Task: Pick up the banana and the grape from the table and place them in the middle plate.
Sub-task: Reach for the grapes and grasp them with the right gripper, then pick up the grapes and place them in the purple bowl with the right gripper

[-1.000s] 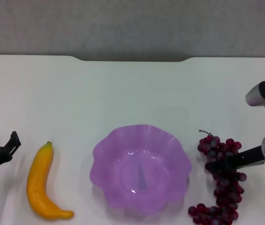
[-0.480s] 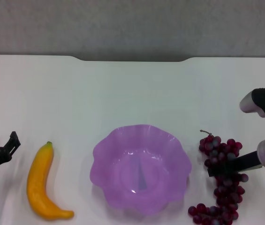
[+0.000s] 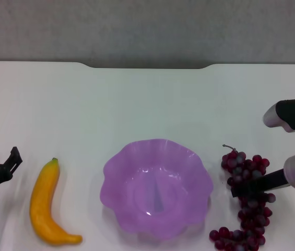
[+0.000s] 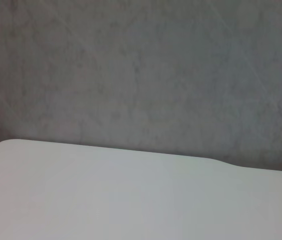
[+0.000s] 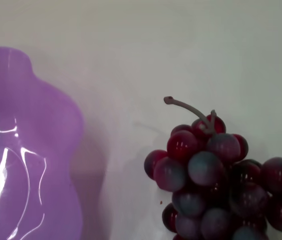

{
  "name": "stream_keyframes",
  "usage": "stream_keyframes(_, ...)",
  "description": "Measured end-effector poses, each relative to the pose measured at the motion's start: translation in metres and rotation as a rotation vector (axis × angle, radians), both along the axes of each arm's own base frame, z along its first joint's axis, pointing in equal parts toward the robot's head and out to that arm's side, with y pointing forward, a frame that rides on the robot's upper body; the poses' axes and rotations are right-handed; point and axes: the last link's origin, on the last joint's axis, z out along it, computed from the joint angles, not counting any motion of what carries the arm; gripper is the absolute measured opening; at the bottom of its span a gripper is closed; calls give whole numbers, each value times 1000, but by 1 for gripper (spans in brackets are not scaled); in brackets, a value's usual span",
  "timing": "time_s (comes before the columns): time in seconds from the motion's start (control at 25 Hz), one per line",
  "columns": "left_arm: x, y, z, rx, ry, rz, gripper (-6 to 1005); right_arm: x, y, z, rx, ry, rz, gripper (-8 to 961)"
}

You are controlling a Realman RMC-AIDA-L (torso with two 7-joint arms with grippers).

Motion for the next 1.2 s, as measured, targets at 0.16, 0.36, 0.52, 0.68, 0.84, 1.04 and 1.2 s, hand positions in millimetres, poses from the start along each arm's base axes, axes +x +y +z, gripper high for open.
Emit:
stream_keyframes(0.16, -1, -1, 0, 1, 0, 1, 887, 0, 0, 0, 0, -2, 5, 854)
stream_keyframes(0.36, -1, -1, 0, 1, 0, 2, 887, 0, 1, 0, 1, -5, 7, 722)
stream_keyframes(0.52, -1, -1, 0, 1, 0, 1, 887, -1, 1, 1, 3, -7, 11, 570)
stream_keyframes(0.68, -1, -1, 1, 2, 1, 0, 889, 0, 1, 2, 2, -10, 13, 528)
stream_keyframes(0.84, -1, -1, 1, 2, -1, 1, 889, 0, 1, 1, -4, -15, 23, 487)
stream_keyframes(1.04, -1, -2, 1, 3, -2, 2, 889, 1, 0, 1, -5, -17, 30, 450)
stream_keyframes(1.2, -1, -1, 1, 2, -1, 1, 889, 1, 1, 1, -3, -16, 32, 433)
